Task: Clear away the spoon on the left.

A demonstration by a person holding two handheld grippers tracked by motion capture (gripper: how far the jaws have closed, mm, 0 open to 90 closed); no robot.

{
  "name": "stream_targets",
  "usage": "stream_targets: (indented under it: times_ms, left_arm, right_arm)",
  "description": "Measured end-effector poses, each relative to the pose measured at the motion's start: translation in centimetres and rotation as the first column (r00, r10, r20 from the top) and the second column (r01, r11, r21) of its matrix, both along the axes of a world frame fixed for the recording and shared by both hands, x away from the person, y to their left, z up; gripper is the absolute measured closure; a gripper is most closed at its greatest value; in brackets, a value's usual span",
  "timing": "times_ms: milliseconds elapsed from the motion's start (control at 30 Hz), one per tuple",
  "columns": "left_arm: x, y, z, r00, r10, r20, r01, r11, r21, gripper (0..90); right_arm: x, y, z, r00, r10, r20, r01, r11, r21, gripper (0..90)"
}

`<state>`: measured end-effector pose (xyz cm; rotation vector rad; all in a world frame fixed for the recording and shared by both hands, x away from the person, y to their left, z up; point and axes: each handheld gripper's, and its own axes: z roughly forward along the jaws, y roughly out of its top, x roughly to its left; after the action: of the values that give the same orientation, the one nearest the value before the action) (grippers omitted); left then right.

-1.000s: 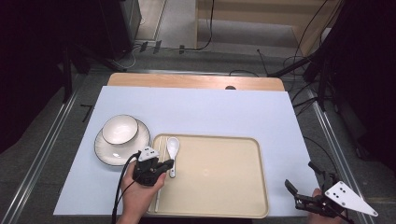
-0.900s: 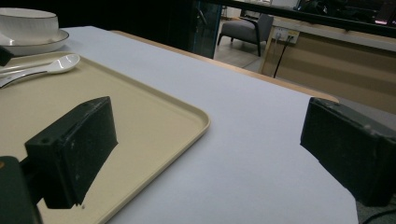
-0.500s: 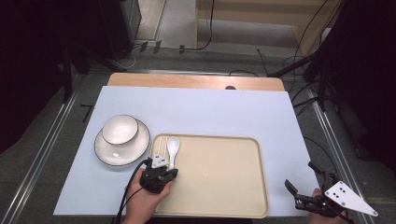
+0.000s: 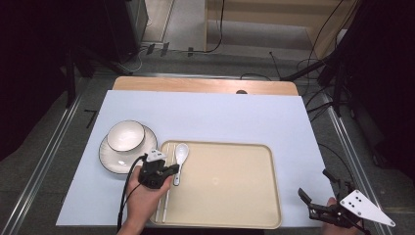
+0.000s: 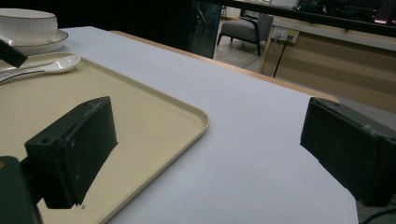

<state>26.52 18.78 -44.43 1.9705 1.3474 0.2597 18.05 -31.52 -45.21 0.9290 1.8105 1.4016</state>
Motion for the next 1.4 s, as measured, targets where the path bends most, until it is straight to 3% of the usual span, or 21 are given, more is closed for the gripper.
stream_targets:
  times_ms: [233, 833, 1400]
  left_arm:
    - [1.8, 0.3, -0.8, 0.9992, 0.027, -0.031, -0.026, 0.9987, 0.044, 90.0]
    - [3.4, -0.7, -1.2, 0.9984, 0.049, -0.03, -0.046, 0.9956, 0.082, 90.0]
    - [4.8, -1.0, -1.2, 0.9966, 0.079, -0.021, -0.078, 0.9946, 0.068, 90.0]
  right_arm:
    - [0.0, 0.1, 0.0, 1.0, -0.003, -0.003, 0.003, 1.0, 0.002, 3.7]
    - [0.0, -0.1, 0.0, 1.0, -0.004, 0.0, 0.004, 1.0, 0.002, 3.7]
    - [0.0, -0.1, -0.1, 1.0, -0.002, -0.004, 0.002, 1.0, 0.001, 3.7]
